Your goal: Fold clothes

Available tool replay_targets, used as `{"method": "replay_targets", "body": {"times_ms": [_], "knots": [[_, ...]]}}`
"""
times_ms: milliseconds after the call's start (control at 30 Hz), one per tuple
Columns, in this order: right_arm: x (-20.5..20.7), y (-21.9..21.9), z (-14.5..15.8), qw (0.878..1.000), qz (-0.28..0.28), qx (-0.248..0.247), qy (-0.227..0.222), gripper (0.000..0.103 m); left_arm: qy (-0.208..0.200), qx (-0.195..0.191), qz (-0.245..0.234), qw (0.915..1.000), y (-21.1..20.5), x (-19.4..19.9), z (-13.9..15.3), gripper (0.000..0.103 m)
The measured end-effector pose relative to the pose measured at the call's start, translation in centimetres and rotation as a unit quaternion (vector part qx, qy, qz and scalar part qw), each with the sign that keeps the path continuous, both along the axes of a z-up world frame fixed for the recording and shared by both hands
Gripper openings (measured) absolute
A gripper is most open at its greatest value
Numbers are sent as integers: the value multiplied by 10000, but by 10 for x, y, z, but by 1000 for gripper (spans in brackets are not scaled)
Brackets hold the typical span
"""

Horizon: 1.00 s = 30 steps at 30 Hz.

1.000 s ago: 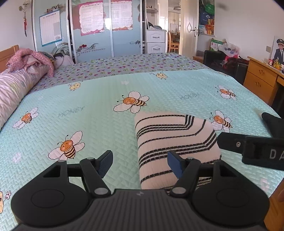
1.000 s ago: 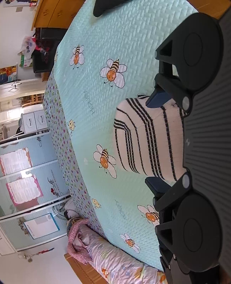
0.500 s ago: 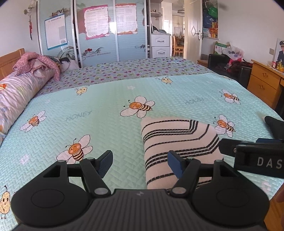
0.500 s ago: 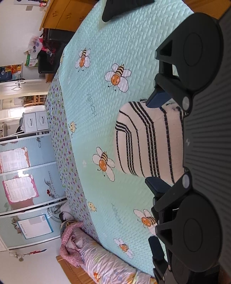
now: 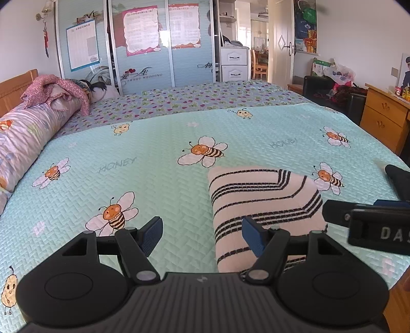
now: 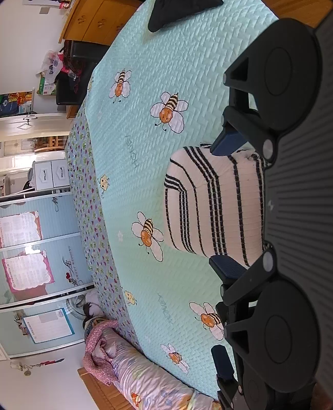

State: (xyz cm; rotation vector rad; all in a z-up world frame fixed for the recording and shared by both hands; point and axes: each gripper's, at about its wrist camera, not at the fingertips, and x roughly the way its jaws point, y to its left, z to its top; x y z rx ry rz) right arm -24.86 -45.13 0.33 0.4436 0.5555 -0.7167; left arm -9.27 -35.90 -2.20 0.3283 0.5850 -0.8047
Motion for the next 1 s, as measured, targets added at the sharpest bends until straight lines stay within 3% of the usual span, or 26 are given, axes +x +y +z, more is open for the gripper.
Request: {"method": "replay_targets", "body": {"times_ms": [100, 200, 333, 500, 633, 800, 1000], "knots": [[-6, -8, -8, 9996, 47, 209, -175, 85, 304, -127, 12, 9995, 3, 14, -8, 72], [-23, -32, -28, 9955, 48, 730, -604, 85, 944, -327, 26, 9950, 8, 42, -23, 72], [-52, -77, -67, 9753, -188, 1740, -1350, 85, 1745, -490, 13, 9834, 9, 78, -47, 72], [-73, -133, -117, 9429, -348, 2754, -1842, 85, 2998, -714, -91, 9513, -3, 117, -88, 72], [-71, -162, -146, 9191, -293, 3335, -2078, 85, 3574, -755, -88, 9308, -23, 138, -116, 72], [-52, -194, -174, 8893, -189, 3947, -2304, 85, 4374, -1013, -227, 8933, -42, 163, -142, 75], [-15, -212, -201, 8785, -177, 4278, -2120, 85, 4697, -950, -370, 8769, -57, 179, -156, 88]]}}
